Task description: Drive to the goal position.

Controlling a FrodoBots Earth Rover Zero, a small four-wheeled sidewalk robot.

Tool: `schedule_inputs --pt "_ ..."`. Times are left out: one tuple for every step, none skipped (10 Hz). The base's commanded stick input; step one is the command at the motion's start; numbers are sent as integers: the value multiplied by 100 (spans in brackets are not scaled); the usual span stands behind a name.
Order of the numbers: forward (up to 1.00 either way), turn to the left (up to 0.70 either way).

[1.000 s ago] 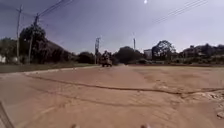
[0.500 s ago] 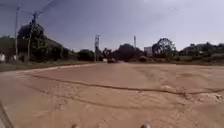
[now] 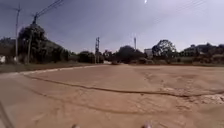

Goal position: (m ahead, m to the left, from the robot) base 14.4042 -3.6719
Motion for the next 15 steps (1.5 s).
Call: schedule_inputs --pt "30 0" --pt "30 0" --pt "30 0" --pt "30 0" --pt "30 0" --pt "30 0" --pt "30 0" --pt "30 0" --pt "30 0" --pt "30 0" --pt "30 0" --pt "30 0" --pt "30 0" --pt "30 0" --pt "30 0"
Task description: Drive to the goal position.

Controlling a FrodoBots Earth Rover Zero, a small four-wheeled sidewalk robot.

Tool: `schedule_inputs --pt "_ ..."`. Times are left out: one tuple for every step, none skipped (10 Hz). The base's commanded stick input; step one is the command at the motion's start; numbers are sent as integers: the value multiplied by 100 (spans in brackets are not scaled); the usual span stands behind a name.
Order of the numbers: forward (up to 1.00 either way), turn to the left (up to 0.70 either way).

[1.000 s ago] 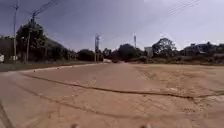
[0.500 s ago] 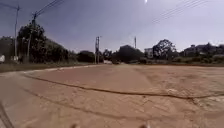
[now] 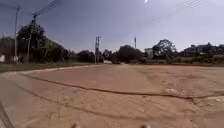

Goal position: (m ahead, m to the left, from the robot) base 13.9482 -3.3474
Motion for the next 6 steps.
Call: schedule_inputs --pt "30 0" --pt "30 0" --pt "30 0" --pt "30 0" --pt "30 0" --pt "30 0"
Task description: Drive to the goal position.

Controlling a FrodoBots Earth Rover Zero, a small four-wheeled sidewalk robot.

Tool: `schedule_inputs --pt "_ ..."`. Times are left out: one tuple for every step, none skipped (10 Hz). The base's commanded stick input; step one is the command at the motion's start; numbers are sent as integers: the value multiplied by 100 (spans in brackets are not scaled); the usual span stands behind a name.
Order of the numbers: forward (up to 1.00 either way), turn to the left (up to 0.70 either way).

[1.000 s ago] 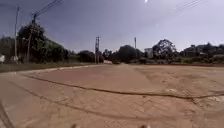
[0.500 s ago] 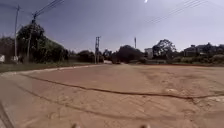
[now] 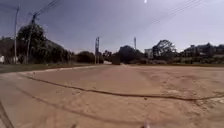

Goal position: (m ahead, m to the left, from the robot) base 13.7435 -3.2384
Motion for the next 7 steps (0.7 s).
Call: schedule_inputs --pt "30 0" --pt "30 0" --pt "30 0" --pt "30 0" --pt "30 0" --pt "30 0" --pt "30 0"
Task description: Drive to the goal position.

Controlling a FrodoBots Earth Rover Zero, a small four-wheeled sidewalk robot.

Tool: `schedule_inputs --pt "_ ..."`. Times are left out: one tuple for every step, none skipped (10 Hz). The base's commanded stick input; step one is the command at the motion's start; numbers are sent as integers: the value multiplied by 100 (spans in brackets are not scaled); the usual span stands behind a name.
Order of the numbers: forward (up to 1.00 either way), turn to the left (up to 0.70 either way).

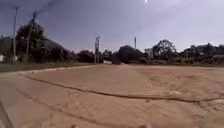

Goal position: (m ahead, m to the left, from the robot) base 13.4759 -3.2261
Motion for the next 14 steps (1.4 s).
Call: schedule_inputs --pt "30 0" --pt "30 0" --pt "30 0" --pt "30 0" --pt "30 0" --pt "30 0" --pt "30 0" --pt "30 0" --pt "30 0" --pt "30 0" --pt "30 0" --pt "30 0" --pt "30 0" --pt "30 0"
